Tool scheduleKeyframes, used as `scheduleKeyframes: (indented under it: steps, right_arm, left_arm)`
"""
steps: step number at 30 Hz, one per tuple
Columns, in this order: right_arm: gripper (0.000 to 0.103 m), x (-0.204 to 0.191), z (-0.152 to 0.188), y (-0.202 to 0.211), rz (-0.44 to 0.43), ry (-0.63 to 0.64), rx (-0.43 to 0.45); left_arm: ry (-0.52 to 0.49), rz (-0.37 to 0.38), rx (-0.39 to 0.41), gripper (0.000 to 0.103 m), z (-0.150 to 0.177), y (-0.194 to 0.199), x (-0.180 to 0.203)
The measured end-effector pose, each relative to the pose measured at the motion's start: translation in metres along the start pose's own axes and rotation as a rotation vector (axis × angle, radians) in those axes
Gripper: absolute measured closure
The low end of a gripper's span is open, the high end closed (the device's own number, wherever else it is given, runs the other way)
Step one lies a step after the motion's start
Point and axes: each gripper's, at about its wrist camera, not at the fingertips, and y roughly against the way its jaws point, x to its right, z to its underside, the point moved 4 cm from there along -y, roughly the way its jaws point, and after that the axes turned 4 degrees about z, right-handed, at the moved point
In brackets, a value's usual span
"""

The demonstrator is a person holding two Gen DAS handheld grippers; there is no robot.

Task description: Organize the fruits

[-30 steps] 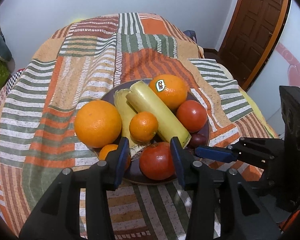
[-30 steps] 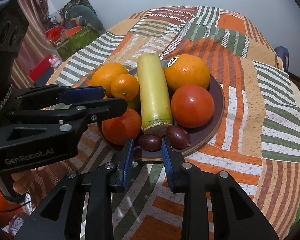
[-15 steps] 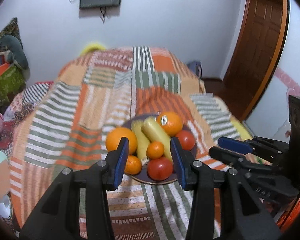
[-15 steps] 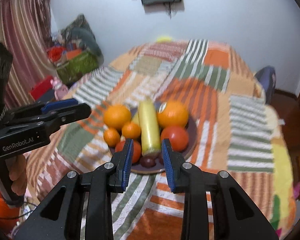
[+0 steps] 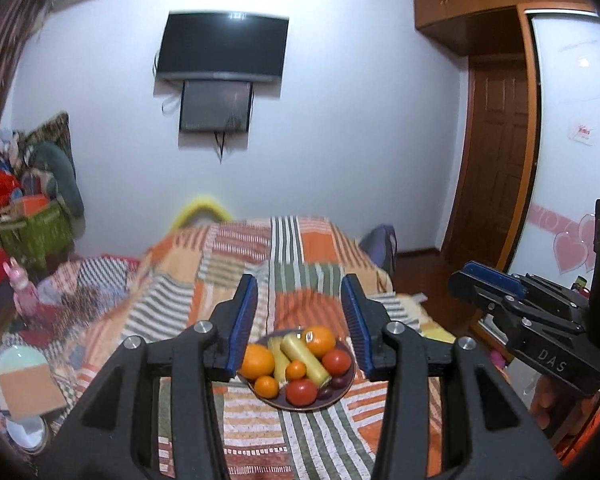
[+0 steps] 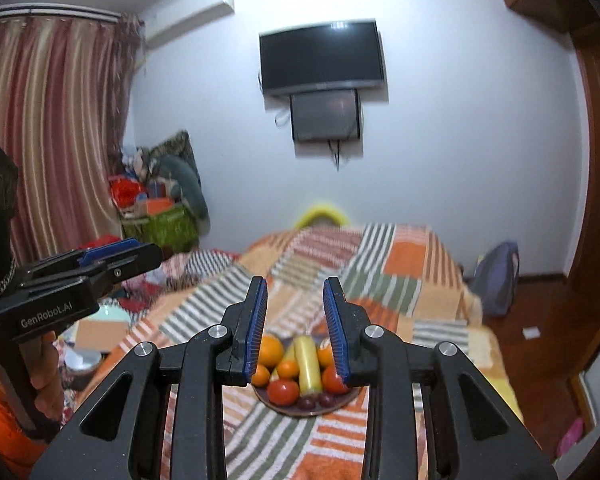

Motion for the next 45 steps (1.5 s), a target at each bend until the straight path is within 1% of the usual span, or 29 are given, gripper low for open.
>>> scheduleKeyframes:
  steps: [1, 2, 3, 5, 6, 8, 9, 11, 14, 15, 17, 18, 20, 26, 45]
  right_arm:
    - [0.076, -0.003, -0.002, 0.003, -0.001, 0.003, 0.014]
    - [0.073, -0.005, -0.004, 0.007, -0.003, 0.004, 0.028]
    - [0.069, -0.007, -0.005, 0.01, -0.003, 0.005, 0.041]
    - [0.055, -0.01, -0.006, 0.014, 0.007, 0.006, 0.059]
    - [0.052, -0.011, -0.007, 0.016, 0.013, 0.007, 0.07]
    - [0.039, -0.011, -0.007, 0.018, 0.025, 0.007, 0.088]
    - [0.036, -0.01, -0.007, 0.017, 0.043, 0.003, 0.09]
    - [0.024, -0.01, -0.008, 0.02, 0.061, 0.0, 0.109]
    - [0.016, -0.011, -0.008, 0.028, 0.085, -0.002, 0.13]
    - [0.014, -0.011, -0.008, 0.028, 0.094, -0.001, 0.134]
    - [0.003, -0.011, -0.007, 0.032, 0.112, 0.003, 0.139]
    - [0.0, -0.011, -0.007, 0.031, 0.128, 0.002, 0.146]
    - [0.0, -0.012, -0.005, 0.036, 0.145, 0.002, 0.156]
    - [0.0, -0.01, -0.001, 0.036, 0.154, -0.004, 0.144]
    - [0.0, -0.006, -0.001, 0.043, 0.158, -0.019, 0.139]
  left_arm:
    - [-0.008, -0.007, 0.022, 0.046, -0.002, 0.008, 0.003]
    - [-0.013, -0.015, 0.042, 0.041, -0.004, 0.015, 0.005]
    - [-0.02, -0.027, 0.063, 0.04, -0.005, 0.022, 0.007]
    - [-0.037, -0.043, 0.085, 0.035, -0.007, 0.033, 0.011]
    - [-0.039, -0.045, 0.091, 0.033, -0.007, 0.037, 0.013]
    - [-0.034, -0.05, 0.099, 0.022, -0.007, 0.042, 0.013]
    - [-0.034, -0.055, 0.106, 0.021, -0.006, 0.044, 0.014]
    - [-0.038, -0.066, 0.114, 0.016, -0.006, 0.048, 0.016]
    - [-0.03, -0.074, 0.121, 0.008, -0.003, 0.053, 0.015]
    - [-0.029, -0.077, 0.123, 0.007, -0.002, 0.057, 0.017]
    - [-0.029, -0.084, 0.125, 0.003, 0.0, 0.058, 0.017]
    - [-0.029, -0.089, 0.125, 0.002, 0.002, 0.059, 0.016]
    - [-0.028, -0.091, 0.124, 0.001, 0.003, 0.059, 0.016]
    - [-0.026, -0.098, 0.112, 0.0, 0.006, 0.057, 0.016]
    - [-0.02, -0.089, 0.104, 0.0, 0.006, 0.055, 0.016]
